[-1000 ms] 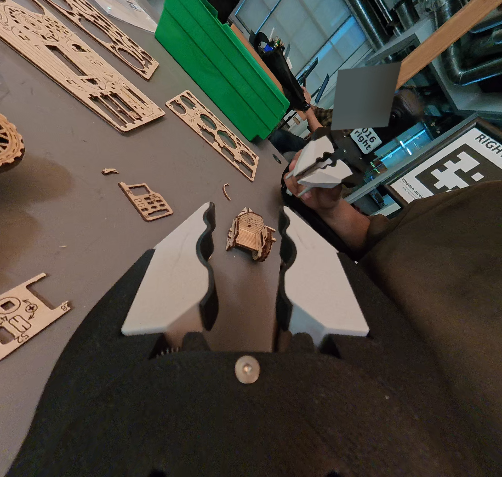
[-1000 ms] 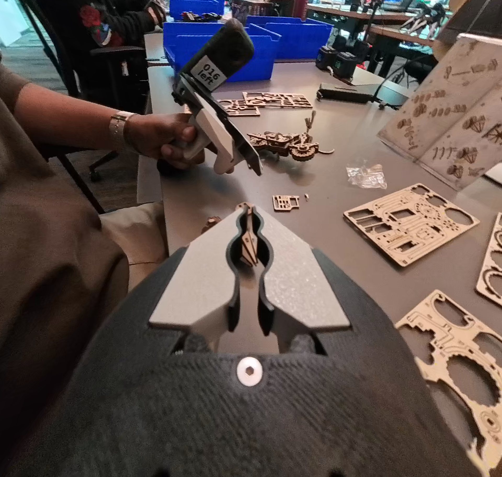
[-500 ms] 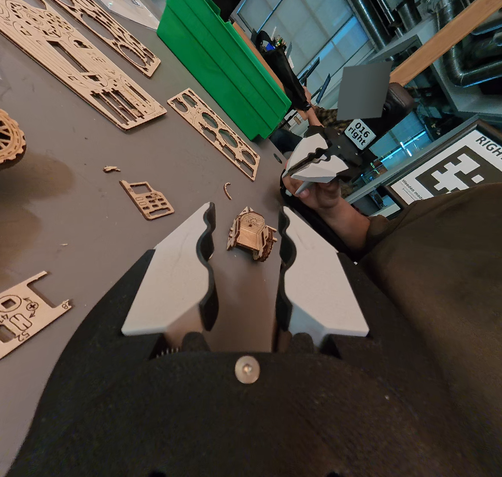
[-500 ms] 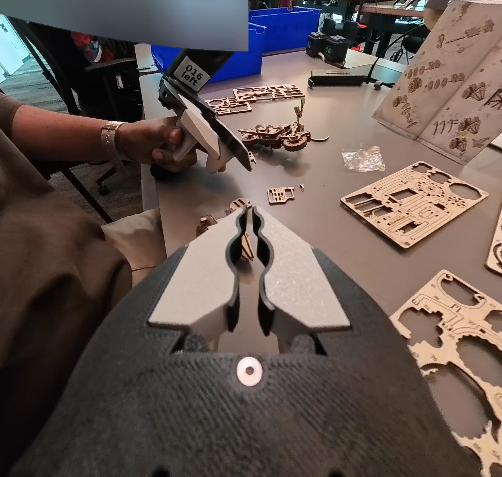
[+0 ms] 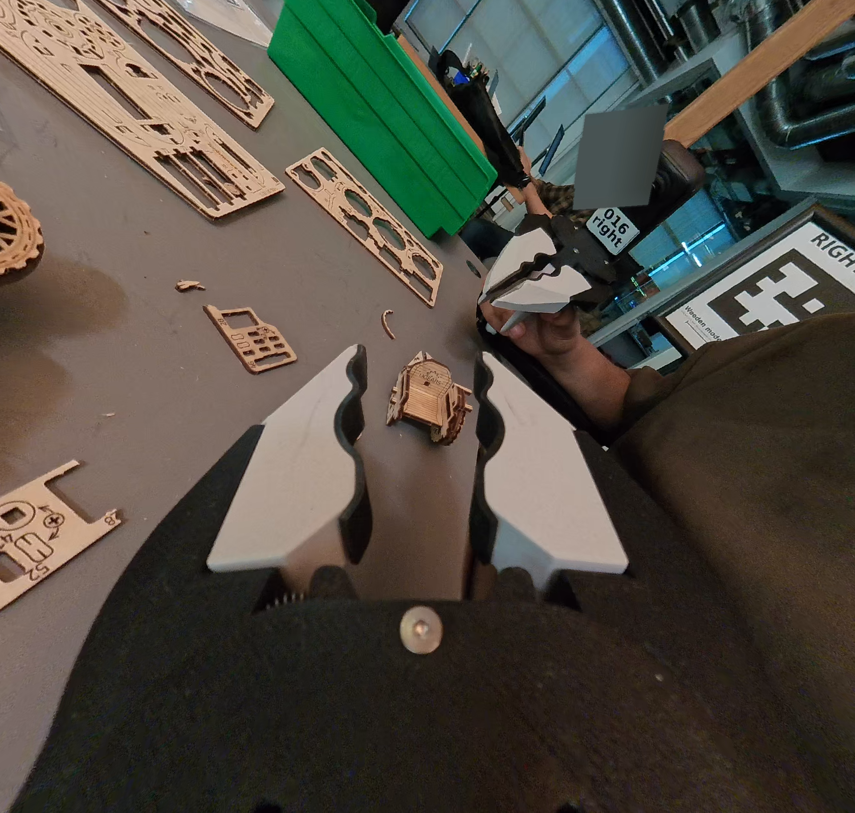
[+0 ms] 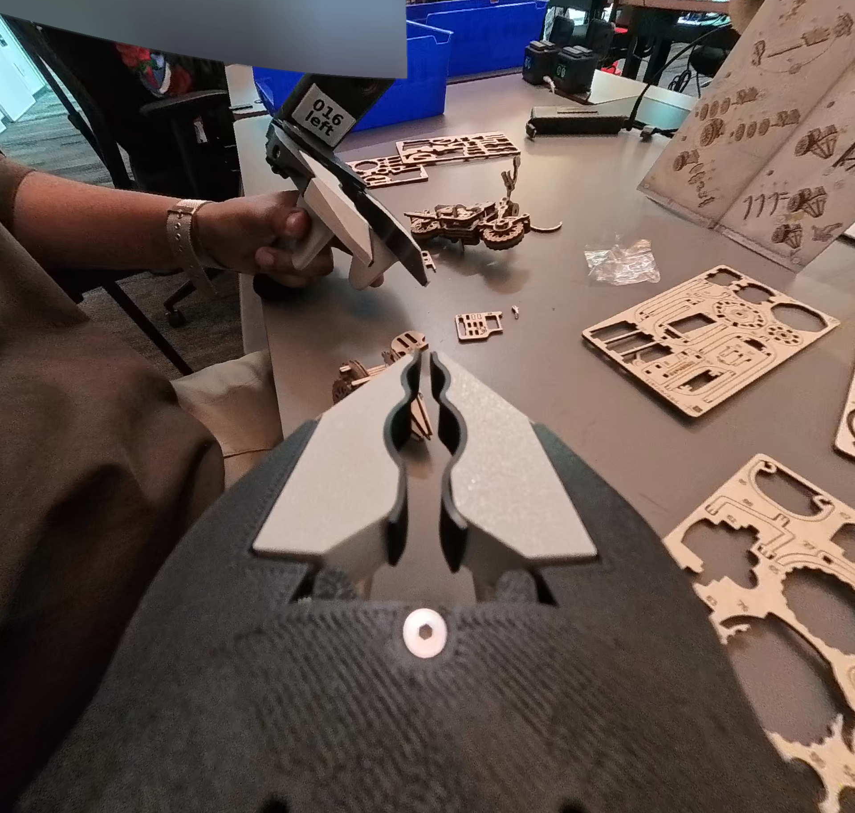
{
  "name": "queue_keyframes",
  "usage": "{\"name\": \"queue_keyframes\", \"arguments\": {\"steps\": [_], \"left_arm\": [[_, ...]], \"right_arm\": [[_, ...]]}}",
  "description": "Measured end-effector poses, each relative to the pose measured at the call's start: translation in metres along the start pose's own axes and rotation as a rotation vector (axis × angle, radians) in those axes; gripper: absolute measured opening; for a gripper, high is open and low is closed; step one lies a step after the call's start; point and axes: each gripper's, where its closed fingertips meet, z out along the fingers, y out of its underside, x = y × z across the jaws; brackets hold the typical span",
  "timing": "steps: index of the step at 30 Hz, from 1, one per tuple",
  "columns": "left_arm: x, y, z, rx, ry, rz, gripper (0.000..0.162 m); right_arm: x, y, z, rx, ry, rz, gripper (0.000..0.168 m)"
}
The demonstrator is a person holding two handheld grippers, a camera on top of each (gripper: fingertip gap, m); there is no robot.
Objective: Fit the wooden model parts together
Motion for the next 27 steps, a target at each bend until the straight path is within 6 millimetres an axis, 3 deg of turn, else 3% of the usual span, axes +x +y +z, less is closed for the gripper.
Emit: {"name": "queue_keyframes", "arguments": {"steps": [12,15,18,19,21,24,27], "left_arm": [[0.000,0.000,0.000,-0.001,-0.002,-0.003,0.044],[-0.001,0.000,0.000,0.000,-0.002,-0.003,0.044],[0.000,0.001,0.000,-0.001,-0.002,-0.004,0.044],[0.000,0.001,0.000,-0.002,-0.002,-0.004,0.044],[-0.001,0.001,0.000,-0.007,-0.001,-0.009,0.044],[-0.001,0.002,0.001,-0.010,-0.002,-0.011,0.044],[-0.001,0.002,0.001,-0.008,-0.006,-0.004,0.044]], "right_arm": [[0.004,0.001,0.000,-0.006,0.016,0.003,0.003],[0.042,-0.005,-0.021,-0.003,0.220,0.000,0.027],[0.095,-0.010,-0.076,-0.004,0.502,0.014,0.028],[0.108,-0.006,-0.091,-0.025,0.569,0.044,0.029],[0.125,0.014,-0.105,-0.121,0.636,0.129,0.053],[0.123,0.053,-0.086,-0.252,0.576,0.255,0.091],[0.125,0.088,-0.076,-0.454,0.581,0.270,0.105]]}}
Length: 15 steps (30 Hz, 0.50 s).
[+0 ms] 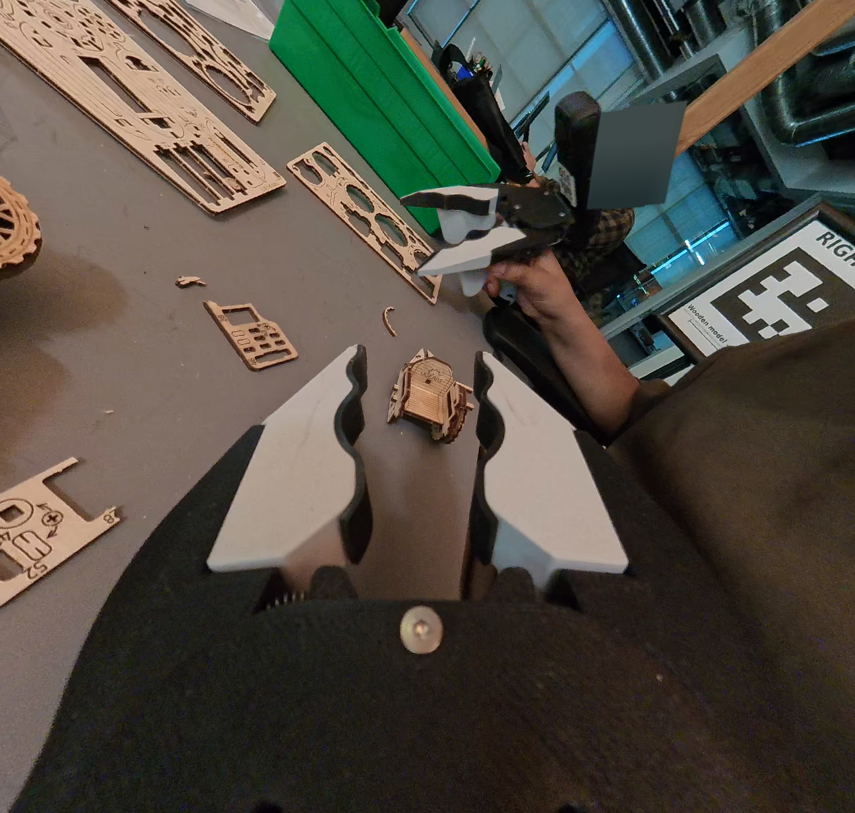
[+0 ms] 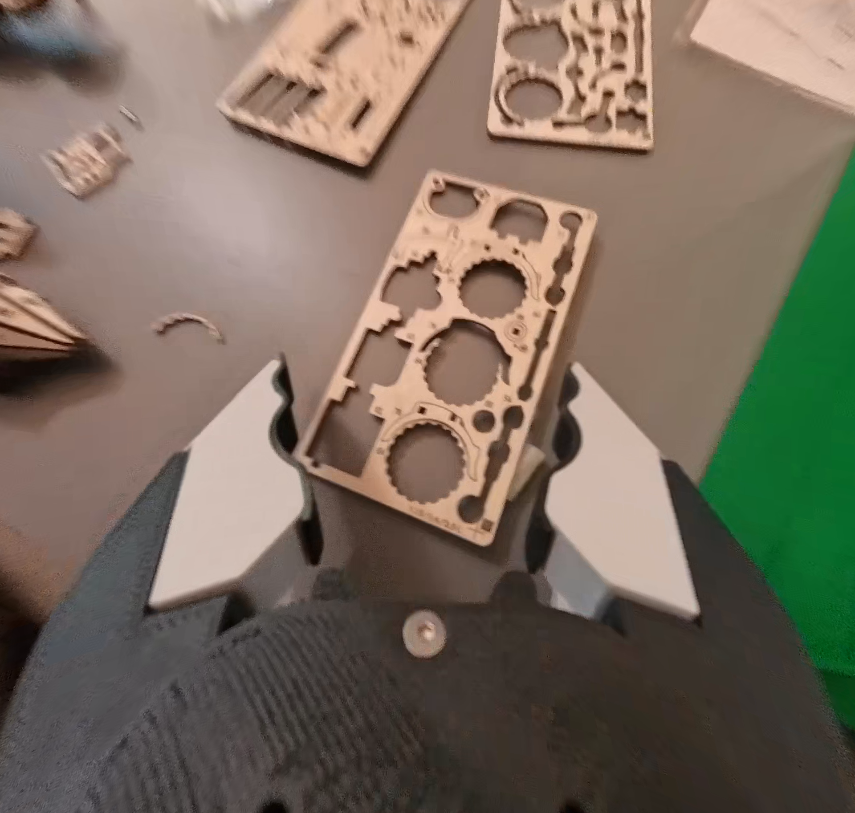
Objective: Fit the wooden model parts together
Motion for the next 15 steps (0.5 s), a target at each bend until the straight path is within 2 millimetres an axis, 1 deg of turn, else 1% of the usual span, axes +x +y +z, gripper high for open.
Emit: {"name": "queue_keyframes", "arguments": {"steps": [2,3,5,6,10,13,15], "left_arm": [[0.001,0.001,0.000,-0.001,0.000,0.000,0.044],[0.001,0.001,0.000,-0.003,0.000,0.001,0.044],[0.002,0.002,0.001,-0.006,0.001,0.003,0.044],[0.002,0.002,0.001,-0.008,0.001,0.004,0.043],[0.002,0.002,0.001,-0.008,0.000,0.009,0.043],[0.003,0.001,0.000,0.000,0.000,0.014,0.042],[0.004,0.001,0.000,0.005,0.000,0.023,0.042]], "right_arm": [[0.008,0.010,0.007,-0.055,0.065,-0.049,0.114],[0.007,0.011,0.008,-0.058,0.057,-0.047,0.116],[0.003,0.011,0.009,-0.064,0.019,-0.040,0.108],[0.000,0.012,0.010,-0.064,-0.005,-0.038,0.101],[0.000,0.012,0.008,-0.066,-0.015,-0.026,0.099],[-0.002,0.007,0.003,-0.035,-0.028,-0.018,0.099],[-0.006,-0.005,-0.005,0.025,-0.045,-0.007,0.099]]}}
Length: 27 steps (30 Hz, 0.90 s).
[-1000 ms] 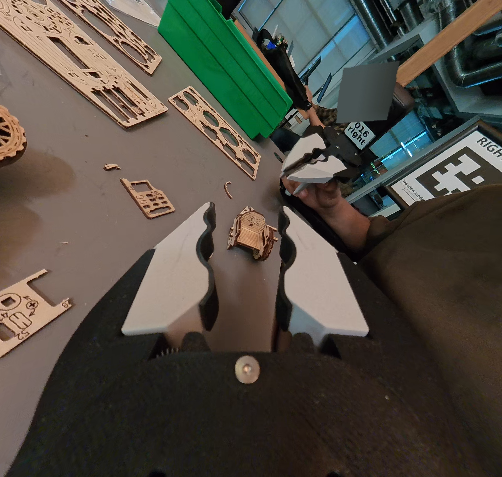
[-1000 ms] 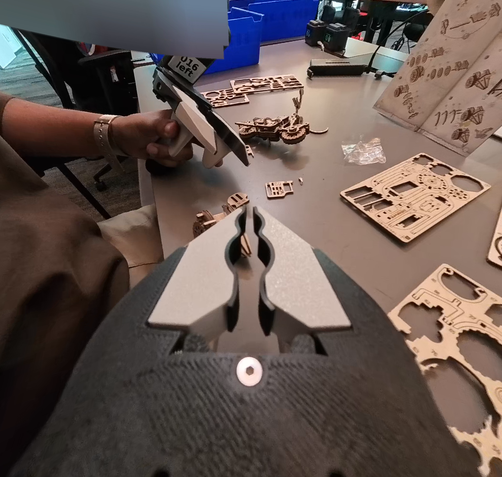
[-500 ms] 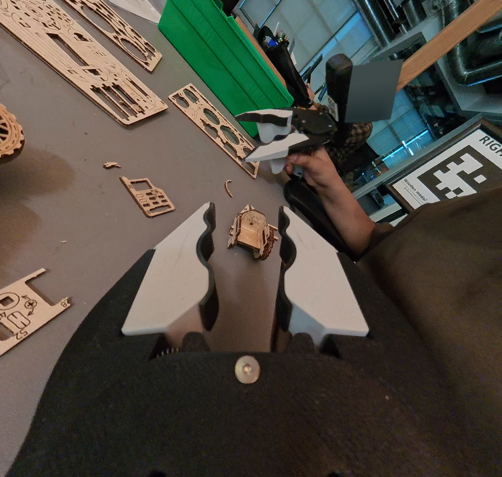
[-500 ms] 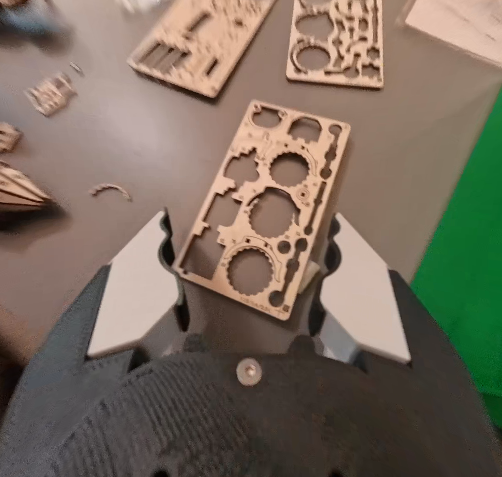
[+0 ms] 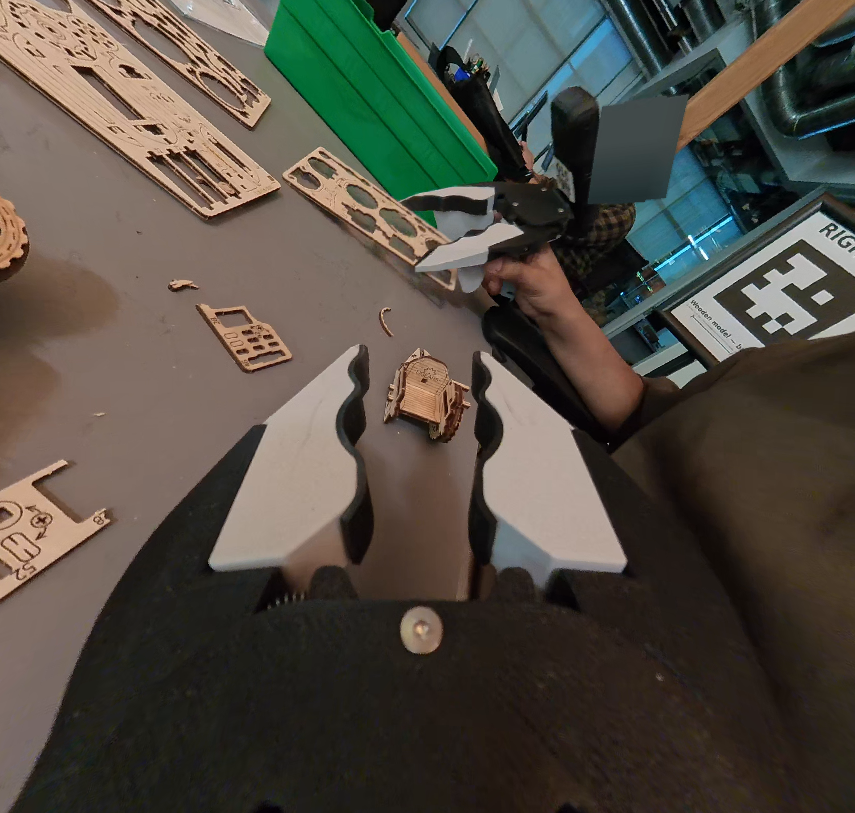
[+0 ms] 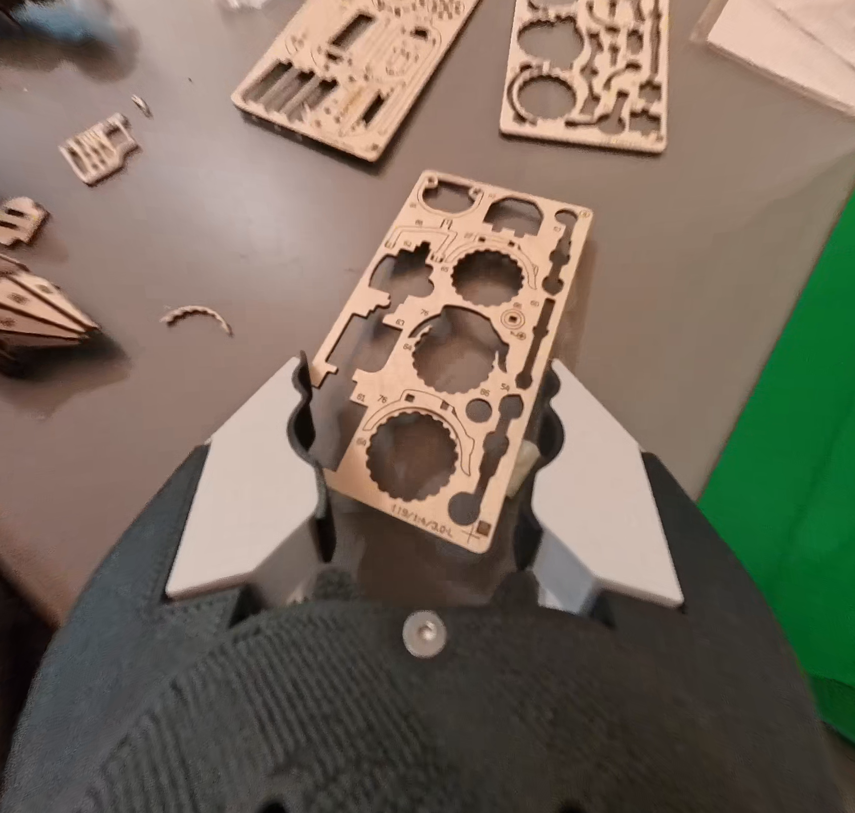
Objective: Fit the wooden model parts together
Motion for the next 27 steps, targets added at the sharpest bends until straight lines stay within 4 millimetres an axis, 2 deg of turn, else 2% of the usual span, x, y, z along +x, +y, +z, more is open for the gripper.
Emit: {"name": "queue_keyframes", "arguments": {"steps": [1,3,4,5,7,11,17,21,25,27], "left_arm": [[0.001,0.000,0.000,0.001,-0.001,0.008,0.042],[0.002,0.000,0.000,0.002,-0.004,0.027,0.042],[0.003,-0.001,0.001,0.006,-0.007,0.038,0.042],[0.004,0.000,0.001,0.007,-0.012,0.047,0.042],[0.005,0.002,0.004,-0.004,-0.022,0.060,0.042],[0.007,0.003,0.006,-0.001,-0.022,0.068,0.041],[0.007,0.002,0.006,0.004,-0.029,0.063,0.040],[0.006,0.001,0.005,0.009,-0.022,0.048,0.040],[0.005,0.001,0.004,0.013,-0.015,0.032,0.040],[0.005,0.001,0.005,0.010,-0.015,0.027,0.040]], "right_arm": [[-0.002,-0.007,-0.005,0.041,-0.008,-0.004,0.097],[-0.011,-0.028,-0.023,0.175,-0.046,-0.046,0.023],[-0.014,-0.037,-0.031,0.236,-0.057,-0.050,0.015],[-0.013,-0.042,-0.036,0.260,-0.050,-0.031,0.026],[-0.013,-0.038,-0.035,0.218,-0.042,-0.013,0.041],[-0.022,-0.028,-0.024,0.164,-0.033,-0.068,0.043],[-0.049,-0.006,0.000,0.019,-0.077,-0.114,0.057],[-0.066,-0.002,0.005,-0.017,-0.107,-0.175,0.069],[-0.101,0.010,0.006,-0.091,-0.245,-0.195,0.093],[-0.111,0.016,0.008,-0.125,-0.261,-0.223,0.099]]}}
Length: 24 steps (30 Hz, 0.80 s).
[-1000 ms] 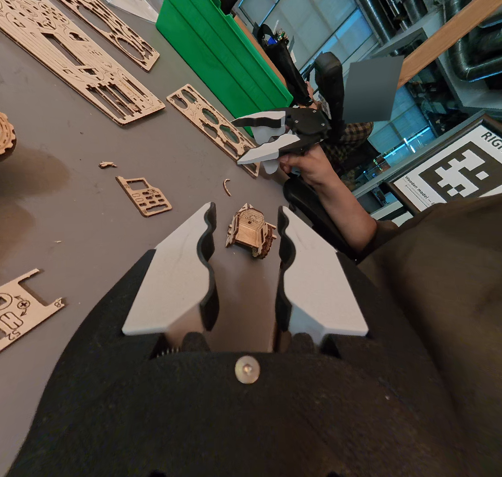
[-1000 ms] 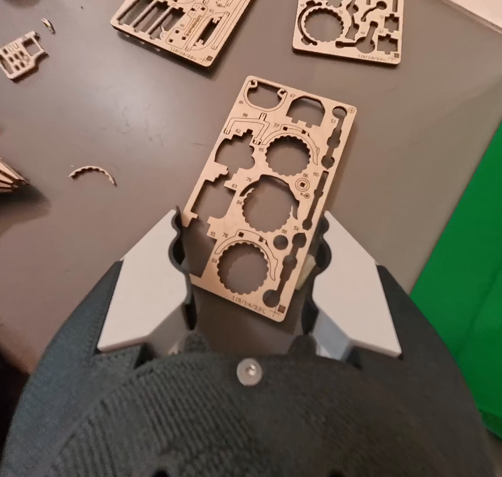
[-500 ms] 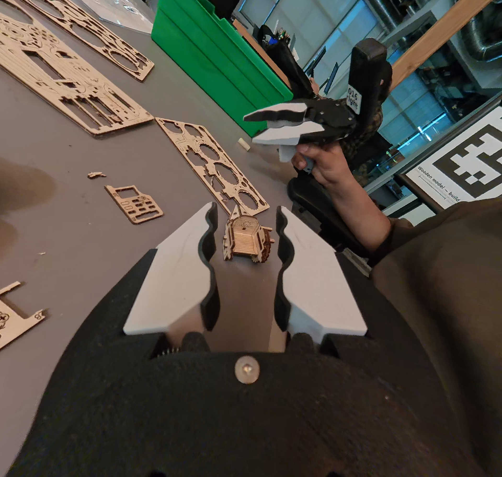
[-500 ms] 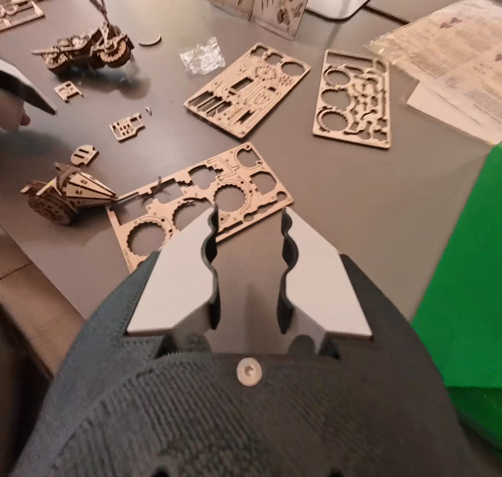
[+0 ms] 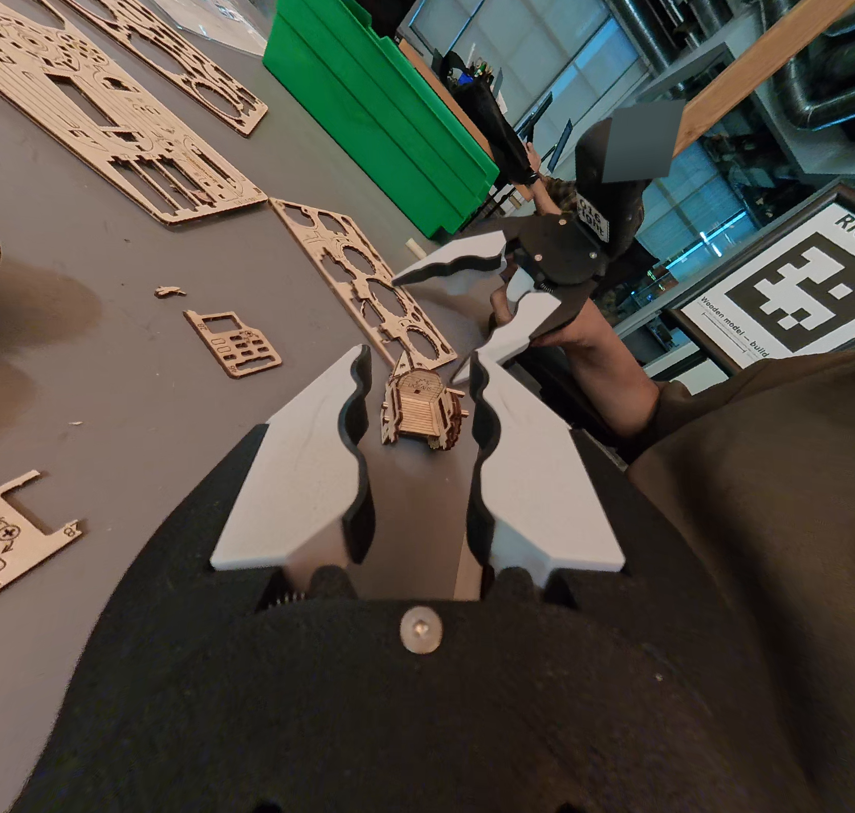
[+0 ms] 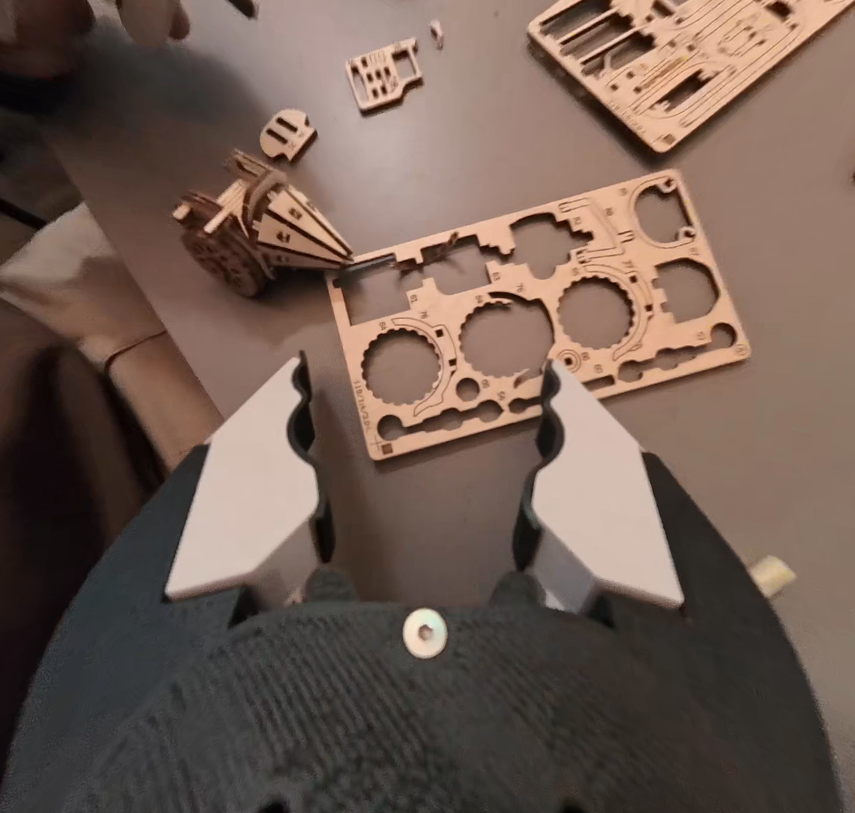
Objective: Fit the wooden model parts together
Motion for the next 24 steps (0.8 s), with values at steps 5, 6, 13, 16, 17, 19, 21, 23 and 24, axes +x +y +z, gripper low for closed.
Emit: {"name": "queue_keyframes", "arguments": {"steps": [5,6,13,16,17,19,21,23,24], "left_arm": [[-0.001,0.000,0.000,-0.001,0.003,-0.011,0.040],[-0.001,0.000,0.000,-0.001,0.005,-0.015,0.040],[-0.001,0.000,0.000,-0.001,0.010,-0.025,0.040],[-0.001,0.000,0.000,-0.002,0.011,-0.027,0.040],[-0.001,0.000,0.000,-0.002,0.011,-0.029,0.040],[-0.002,0.000,0.000,-0.002,0.012,-0.031,0.040],[-0.002,0.000,0.000,-0.002,0.013,-0.032,0.040],[-0.002,0.000,0.000,-0.002,0.013,-0.031,0.040],[-0.002,0.000,0.000,-0.002,0.013,-0.031,0.040]], "right_arm": [[0.005,0.004,0.003,-0.029,0.069,-0.074,0.097],[0.007,0.005,0.001,-0.029,0.069,-0.065,0.093],[0.051,0.025,-0.019,-0.083,0.160,0.017,0.088],[0.066,0.030,-0.028,-0.084,0.200,0.039,0.084],[0.068,0.029,-0.031,-0.072,0.200,0.054,0.083],[0.070,0.027,-0.034,-0.049,0.191,0.099,0.076],[0.072,0.029,-0.035,-0.043,0.188,0.148,0.071],[0.075,0.031,-0.034,-0.043,0.189,0.191,0.070],[0.077,0.033,-0.034,-0.044,0.194,0.209,0.068]]}}
